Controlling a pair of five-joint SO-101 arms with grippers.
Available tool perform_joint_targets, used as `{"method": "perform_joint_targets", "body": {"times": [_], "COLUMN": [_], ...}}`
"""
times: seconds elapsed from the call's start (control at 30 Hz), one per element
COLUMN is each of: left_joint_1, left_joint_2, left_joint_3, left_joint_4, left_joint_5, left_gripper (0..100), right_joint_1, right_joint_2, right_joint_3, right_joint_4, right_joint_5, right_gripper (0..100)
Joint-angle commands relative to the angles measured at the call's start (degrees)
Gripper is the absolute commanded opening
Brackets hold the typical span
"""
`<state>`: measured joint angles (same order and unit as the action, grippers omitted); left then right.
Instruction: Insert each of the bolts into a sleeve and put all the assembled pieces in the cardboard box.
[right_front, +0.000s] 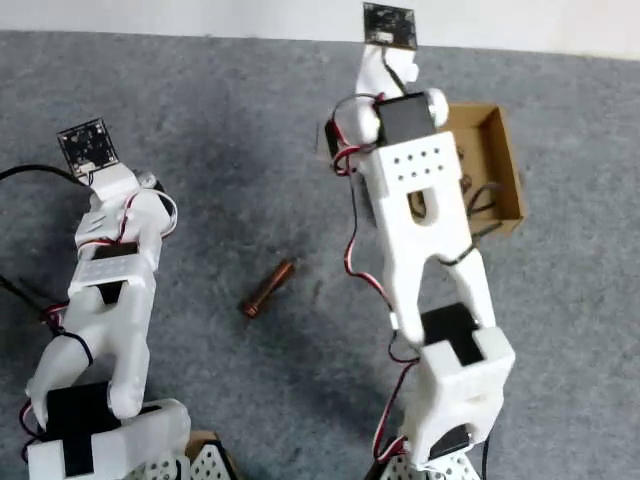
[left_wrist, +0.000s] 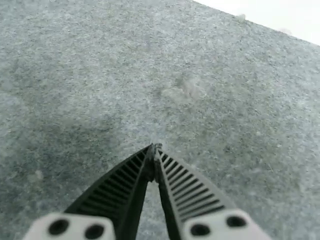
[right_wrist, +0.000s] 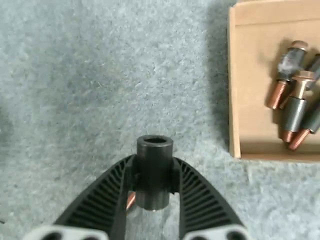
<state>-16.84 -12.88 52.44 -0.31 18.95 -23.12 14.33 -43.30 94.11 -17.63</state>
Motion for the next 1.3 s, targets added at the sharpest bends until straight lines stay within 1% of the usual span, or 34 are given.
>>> {"method": "perform_joint_targets", "body": {"times": [0.0, 0.17, 0.3, 0.4, 0.53, 0.57, 0.63, 0.73, 0.8, 0.83, 0.93, 1.07, 1.13, 1.27], "left_joint_1": [1.5, 4.4, 5.6, 6.5, 9.5, 10.2, 12.1, 15.3, 17.1, 17.6, 18.4, 18.5, 19.3, 22.2], "left_joint_2": [-0.8, -0.9, -0.9, -1.0, -5.0, -6.9, -11.0, -16.4, -19.0, -20.2, -21.4, -21.4, -21.4, -21.8], "left_joint_3": [-2.9, -2.9, -2.9, -2.4, 1.0, 2.5, 5.8, 11.3, 13.6, 14.3, 15.4, 15.5, 15.5, 15.2], "left_joint_4": [0.4, 0.4, 0.5, 0.5, 0.5, 0.5, 0.2, 0.1, 0.1, 0.1, 0.1, 0.1, 0.4, 1.3], "left_joint_5": [0.2, 0.2, 0.2, 0.2, 0.0, -1.3, -6.8, -14.3, -16.9, -17.1, -17.2, -17.2, -17.2, -17.2], "left_gripper": [1, 1, 1, 1, 1, 1, 1, 1, 1, 1, 1, 1, 1, 1], "right_joint_1": [1.0, 3.2, 6.6, 9.3, 9.5, 9.5, 9.8, 11.0, 11.4, 11.4, 11.4, 11.5, 11.5, 12.4], "right_joint_2": [-7.0, -13.2, -17.7, -22.3, -29.8, -31.5, -35.3, -41.5, -46.5, -49.3, -59.1, -72.8, -78.5, -84.6], "right_joint_3": [-3.2, -3.2, -3.0, 0.2, 6.7, 8.8, 14.1, 24.7, 33.3, 37.8, 52.3, 72.6, 82.1, 97.6], "right_joint_4": [2.2, 5.0, 6.7, 6.5, 6.3, 6.0, 4.4, -0.6, -5.1, -7.4, -15.3, -27.8, -33.2, -41.5], "right_joint_5": [0.7, 0.7, 0.8, 0.8, 3.8, 4.1, 4.4, 4.4, 4.5, 4.7, 8.4, 9.4, 11.5, 13.0], "right_gripper": [0.4, 0.4, 0.4, 0.4, 0.4, 0.4, 0.4, 0.4, 0.4, 0.4, 0.4, 0.4, 0.4, 0.4]}}
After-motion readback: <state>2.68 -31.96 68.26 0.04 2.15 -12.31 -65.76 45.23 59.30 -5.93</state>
